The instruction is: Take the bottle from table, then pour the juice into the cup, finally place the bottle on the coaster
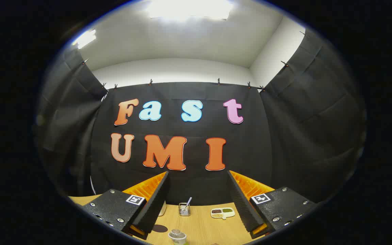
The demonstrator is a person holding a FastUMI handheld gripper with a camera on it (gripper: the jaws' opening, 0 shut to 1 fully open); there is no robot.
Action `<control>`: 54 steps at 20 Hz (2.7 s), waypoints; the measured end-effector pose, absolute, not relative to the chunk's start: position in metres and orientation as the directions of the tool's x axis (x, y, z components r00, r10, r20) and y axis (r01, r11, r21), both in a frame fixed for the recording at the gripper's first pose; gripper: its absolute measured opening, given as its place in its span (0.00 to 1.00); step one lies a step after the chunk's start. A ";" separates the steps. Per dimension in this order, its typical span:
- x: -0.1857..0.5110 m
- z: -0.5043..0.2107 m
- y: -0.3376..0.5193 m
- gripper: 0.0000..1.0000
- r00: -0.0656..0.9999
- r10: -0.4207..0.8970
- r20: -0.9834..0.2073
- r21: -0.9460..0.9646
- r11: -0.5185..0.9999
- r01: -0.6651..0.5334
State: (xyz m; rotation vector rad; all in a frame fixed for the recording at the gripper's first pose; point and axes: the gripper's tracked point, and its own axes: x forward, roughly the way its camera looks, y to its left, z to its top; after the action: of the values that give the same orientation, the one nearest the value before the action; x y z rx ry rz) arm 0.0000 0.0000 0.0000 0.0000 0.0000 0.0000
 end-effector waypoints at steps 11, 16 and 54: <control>0.002 0.010 0.014 0.98 0.999 0.038 0.009 -0.004 0.999 -0.038; 0.002 0.013 0.013 0.98 0.999 0.037 0.011 -0.003 0.999 -0.037; -0.017 -0.196 0.035 0.98 0.962 0.138 -0.235 0.014 0.990 -0.139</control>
State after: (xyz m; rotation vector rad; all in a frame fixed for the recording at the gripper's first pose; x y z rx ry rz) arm -0.0170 0.0347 -0.1965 -0.0029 0.2373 0.1406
